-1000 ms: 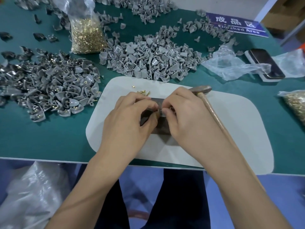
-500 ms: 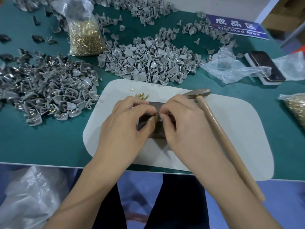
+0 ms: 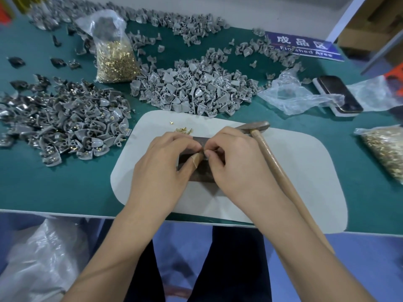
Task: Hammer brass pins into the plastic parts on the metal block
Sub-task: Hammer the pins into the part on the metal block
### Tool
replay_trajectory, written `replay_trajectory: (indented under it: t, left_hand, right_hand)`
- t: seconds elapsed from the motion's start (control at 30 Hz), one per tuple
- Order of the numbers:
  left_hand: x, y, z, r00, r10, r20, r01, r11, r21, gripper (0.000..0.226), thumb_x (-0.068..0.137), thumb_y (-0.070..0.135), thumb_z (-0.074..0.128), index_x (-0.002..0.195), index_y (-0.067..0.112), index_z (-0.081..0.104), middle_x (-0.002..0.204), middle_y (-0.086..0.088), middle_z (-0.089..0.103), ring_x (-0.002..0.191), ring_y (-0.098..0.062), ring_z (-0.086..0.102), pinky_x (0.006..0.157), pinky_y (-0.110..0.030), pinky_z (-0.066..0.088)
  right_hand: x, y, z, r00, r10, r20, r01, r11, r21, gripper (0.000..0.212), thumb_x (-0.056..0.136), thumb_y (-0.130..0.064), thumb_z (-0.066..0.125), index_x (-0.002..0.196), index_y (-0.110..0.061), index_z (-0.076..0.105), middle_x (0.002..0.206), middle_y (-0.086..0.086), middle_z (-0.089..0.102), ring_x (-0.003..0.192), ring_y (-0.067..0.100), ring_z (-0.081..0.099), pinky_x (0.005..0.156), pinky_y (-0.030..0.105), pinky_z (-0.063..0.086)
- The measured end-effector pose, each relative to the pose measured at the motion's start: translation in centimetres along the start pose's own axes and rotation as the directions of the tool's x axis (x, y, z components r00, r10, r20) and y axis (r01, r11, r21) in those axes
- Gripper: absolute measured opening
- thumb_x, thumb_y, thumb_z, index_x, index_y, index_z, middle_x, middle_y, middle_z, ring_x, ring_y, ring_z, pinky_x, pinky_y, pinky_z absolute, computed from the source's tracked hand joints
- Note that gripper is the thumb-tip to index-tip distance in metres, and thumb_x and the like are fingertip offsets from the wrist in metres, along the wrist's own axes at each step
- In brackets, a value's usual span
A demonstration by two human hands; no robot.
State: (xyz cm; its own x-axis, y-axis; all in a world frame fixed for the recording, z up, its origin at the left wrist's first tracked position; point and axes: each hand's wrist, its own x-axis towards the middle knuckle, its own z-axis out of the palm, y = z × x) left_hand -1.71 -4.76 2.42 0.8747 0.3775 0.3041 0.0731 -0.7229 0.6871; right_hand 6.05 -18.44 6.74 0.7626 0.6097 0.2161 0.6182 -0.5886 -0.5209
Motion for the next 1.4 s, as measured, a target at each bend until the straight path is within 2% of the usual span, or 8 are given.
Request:
replay_trajectory:
  t: [0.4, 0.5, 0.6, 0.73, 0.93, 1.1, 1.27, 1.4]
  left_hand:
    - [0.0, 0.6, -0.2, 1.000, -0.008, 0.005, 0.008, 0.998, 0.067, 0.009, 0.090, 0.036, 0.068, 0.098, 0.039, 0.069, 0.111, 0.022, 0.062, 0.112, -0.009, 0.053, 0.082, -0.034, 0.050]
    - [-0.1, 0.8, -0.3, 1.000, -0.018, 0.001, 0.018, 0.997, 0.074, 0.006, 0.091, 0.038, 0.068, 0.096, 0.040, 0.068, 0.111, 0.023, 0.061, 0.111, -0.008, 0.052, 0.079, -0.034, 0.048]
    - [-0.1, 0.8, -0.4, 1.000, -0.021, -0.004, 0.021, 0.998, 0.064, 0.003, 0.093, 0.040, 0.066, 0.095, 0.041, 0.068, 0.109, 0.025, 0.060, 0.111, -0.005, 0.051, 0.076, -0.030, 0.044]
    - [0.0, 0.9, -0.4, 1.000, -0.017, -0.010, 0.018, 0.997, 0.070, 0.003, 0.093, 0.041, 0.066, 0.095, 0.041, 0.068, 0.108, 0.025, 0.060, 0.110, -0.003, 0.050, 0.073, -0.028, 0.039]
    - [-0.2, 0.9, -0.3, 1.000, -0.015, -0.003, 0.015, 0.996, 0.088, 0.004, 0.092, 0.040, 0.068, 0.096, 0.039, 0.070, 0.108, 0.023, 0.062, 0.110, -0.004, 0.048, 0.073, -0.027, 0.038]
    - [0.7, 1.4, -0.7, 1.000, -0.002, -0.013, 0.004, 0.989, 0.149, 0.005, 0.089, 0.041, 0.072, 0.092, 0.038, 0.074, 0.094, 0.016, 0.063, 0.106, -0.008, 0.050, 0.071, -0.029, 0.040]
    - [1.4, 1.6, -1.0, 0.999, 0.044, -0.007, -0.042, 0.978, 0.206, 0.004, 0.089, 0.040, 0.073, 0.091, 0.037, 0.076, 0.087, 0.013, 0.065, 0.098, -0.014, 0.054, 0.071, -0.033, 0.045]
    - [1.2, 1.4, -0.7, 0.998, 0.056, -0.030, -0.049, 0.981, 0.190, 0.006, 0.090, 0.041, 0.072, 0.091, 0.037, 0.075, 0.088, 0.013, 0.065, 0.097, -0.015, 0.054, 0.071, -0.035, 0.046]
  right_hand:
    - [-0.4, 0.5, -0.3, 1.000, 0.011, 0.009, -0.011, 0.999, 0.039, 0.011, 0.090, -0.006, 0.070, 0.094, -0.012, 0.078, 0.096, 0.006, 0.065, 0.092, 0.019, 0.061, 0.081, 0.018, 0.037]
    - [-0.7, 1.5, -1.2, 0.992, 0.037, -0.119, -0.024, 0.993, 0.114, 0.014, 0.091, -0.007, 0.070, 0.103, -0.010, 0.077, 0.101, 0.004, 0.069, 0.093, 0.017, 0.063, 0.088, 0.020, 0.046]
    - [-1.2, 4.6, -2.9, 0.928, 0.209, -0.310, -0.208, 0.977, 0.037, 0.016, 0.098, -0.016, 0.063, 0.110, -0.013, 0.074, 0.106, 0.007, 0.067, 0.099, 0.025, 0.061, 0.090, 0.034, 0.048]
    - [-2.3, 8.3, -2.8, 0.863, 0.480, -0.160, -0.506, 0.819, -0.271, 0.038, 0.101, -0.038, 0.061, 0.126, -0.010, 0.061, 0.119, 0.019, 0.058, 0.115, 0.041, 0.051, 0.091, 0.047, 0.044]
    - [-2.8, 9.0, -3.4, 0.911, 0.387, -0.143, -0.412, 0.873, -0.262, 0.025, 0.107, -0.028, 0.044, 0.118, -0.009, 0.057, 0.114, 0.017, 0.056, 0.092, 0.041, 0.057, 0.073, 0.046, 0.043]
    - [-3.8, 6.4, -6.0, 0.954, 0.294, -0.068, -0.260, 0.916, 0.304, 0.025, 0.106, -0.047, 0.038, 0.103, -0.033, 0.059, 0.070, -0.011, 0.060, 0.050, 0.008, 0.048, 0.050, 0.026, 0.038]
    - [-5.4, 4.4, -5.2, 0.988, 0.125, 0.091, -0.139, 0.974, 0.177, 0.023, 0.105, -0.049, 0.040, 0.118, -0.053, 0.058, 0.064, -0.009, 0.053, 0.049, 0.009, 0.042, 0.048, 0.020, 0.037]
    - [-6.0, 3.7, -5.1, 0.994, 0.098, -0.039, -0.092, 0.986, 0.139, 0.026, 0.110, -0.038, 0.039, 0.118, -0.053, 0.058, 0.068, -0.006, 0.051, 0.059, 0.015, 0.045, 0.053, 0.023, 0.038]
